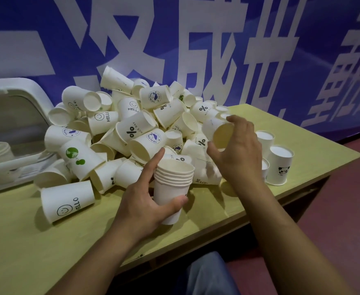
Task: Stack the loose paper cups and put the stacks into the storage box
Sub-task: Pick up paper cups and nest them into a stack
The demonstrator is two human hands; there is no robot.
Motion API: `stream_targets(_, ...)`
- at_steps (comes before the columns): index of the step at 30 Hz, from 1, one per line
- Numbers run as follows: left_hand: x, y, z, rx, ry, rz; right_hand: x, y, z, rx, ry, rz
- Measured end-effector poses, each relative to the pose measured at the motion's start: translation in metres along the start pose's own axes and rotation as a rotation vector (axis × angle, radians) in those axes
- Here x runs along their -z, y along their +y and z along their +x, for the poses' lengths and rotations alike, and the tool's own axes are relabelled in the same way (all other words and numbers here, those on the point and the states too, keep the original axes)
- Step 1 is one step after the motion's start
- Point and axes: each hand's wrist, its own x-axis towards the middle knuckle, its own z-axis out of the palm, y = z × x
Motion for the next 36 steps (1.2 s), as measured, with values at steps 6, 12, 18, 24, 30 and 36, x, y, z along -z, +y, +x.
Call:
stream_targets(6,-0.003,-0.001,-0.003,-0.01,-0.009,0.05,0.039,-0.01,-0.025,0.035,-0.107,0.601)
stream_targets(12,-0.003,0.003,-0.01,-0.013,-0.08,0.136,0.035,-0.012,-0.045,0.17,-0.39,0.582)
stream_targets(18,0.0,0.001,-0.012,-0.028,-0.095,0.127,0.009,-0.032,-0.065,0.364,-0.632,0.352)
stream_targets(24,0.014,-0.019,-0.017,0.011,0.037,0.018,0.007,-0.001,-0.039,0.276,-0.455,0.238)
stream_targets(30,0.02,-0.026,-0.019,0.068,0.053,-0.005,-0.015,0.022,-0.036,0.254,-0.559,-0.141)
stream_targets(36,0.019,-0.021,-0.016,0.068,0.008,-0.007,-0.026,0.026,-0.04,0.226,-0.475,-0.111)
